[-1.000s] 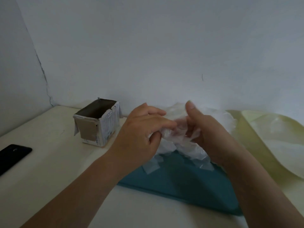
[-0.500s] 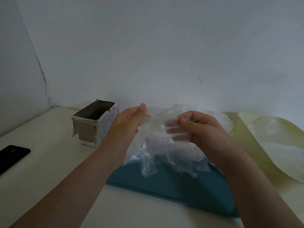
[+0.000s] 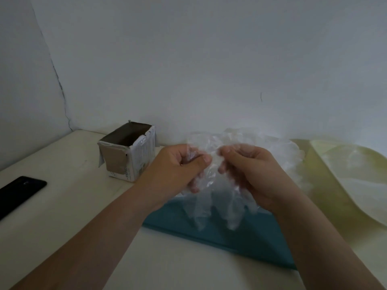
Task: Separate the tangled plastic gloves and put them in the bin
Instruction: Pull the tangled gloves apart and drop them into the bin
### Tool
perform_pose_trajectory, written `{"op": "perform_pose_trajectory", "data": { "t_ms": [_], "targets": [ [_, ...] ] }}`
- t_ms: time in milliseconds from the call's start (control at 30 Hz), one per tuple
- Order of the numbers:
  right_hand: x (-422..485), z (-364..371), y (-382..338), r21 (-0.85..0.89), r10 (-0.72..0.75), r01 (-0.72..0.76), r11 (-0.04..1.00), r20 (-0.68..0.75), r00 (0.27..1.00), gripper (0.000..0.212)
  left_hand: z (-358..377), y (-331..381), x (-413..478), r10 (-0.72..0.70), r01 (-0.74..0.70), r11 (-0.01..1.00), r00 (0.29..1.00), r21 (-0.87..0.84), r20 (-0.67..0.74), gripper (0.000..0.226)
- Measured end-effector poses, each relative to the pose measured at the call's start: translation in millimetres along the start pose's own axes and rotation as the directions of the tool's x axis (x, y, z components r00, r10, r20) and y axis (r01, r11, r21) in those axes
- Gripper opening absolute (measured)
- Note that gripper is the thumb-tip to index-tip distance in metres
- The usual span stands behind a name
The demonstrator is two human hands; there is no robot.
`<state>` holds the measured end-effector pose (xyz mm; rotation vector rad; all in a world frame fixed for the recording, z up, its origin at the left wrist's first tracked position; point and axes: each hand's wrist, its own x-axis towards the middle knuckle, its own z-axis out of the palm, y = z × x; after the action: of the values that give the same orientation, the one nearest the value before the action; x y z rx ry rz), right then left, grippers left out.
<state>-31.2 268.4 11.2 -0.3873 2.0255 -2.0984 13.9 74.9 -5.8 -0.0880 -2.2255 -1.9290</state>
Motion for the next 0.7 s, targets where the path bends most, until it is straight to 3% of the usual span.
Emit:
{"op": "perform_pose_trajectory", "data": {
  "t_ms": [167,300,433,500,567,700],
  "targets": [
    [0,6,-1,0.102,-0.021,0.046,0.994,-0.235,0.972,0.019,-24,-3,8,-0.044,0.041,0.986,0.999,0.163,0.01,0.008],
    [6,-6,0,-0.02,-0.107,0.107,0.994,-0.343,0.933,0.023,-55,-13,19,-0.02,0.054,0.944,0.994,0.326,-0.106,0.009],
    [3,-8,0,-0.189,-0.127,0.101,0.977,-0.131,0.983,0.024,-58,-21,22,0.023,0.1,0.728,0.985,0.678,-0.17,0.024],
    [1,-5,3,-0.245,-0.127,0.112,0.963,-0.043,0.991,0.022,-46,-25,20,-0.069,0.144,0.526,0.989,0.838,-0.127,0.047],
    [0,-2,7,-0.311,-0.124,0.115,0.944,-0.009,0.992,0.02,-34,-32,16,-0.146,0.143,0.336,0.984,0.931,-0.099,0.056],
    [0,1,8,-0.365,-0.106,0.109,0.924,0.029,0.994,0.018,-25,-41,11,-0.204,0.143,0.453,0.977,0.88,-0.054,0.046]
  ]
}}
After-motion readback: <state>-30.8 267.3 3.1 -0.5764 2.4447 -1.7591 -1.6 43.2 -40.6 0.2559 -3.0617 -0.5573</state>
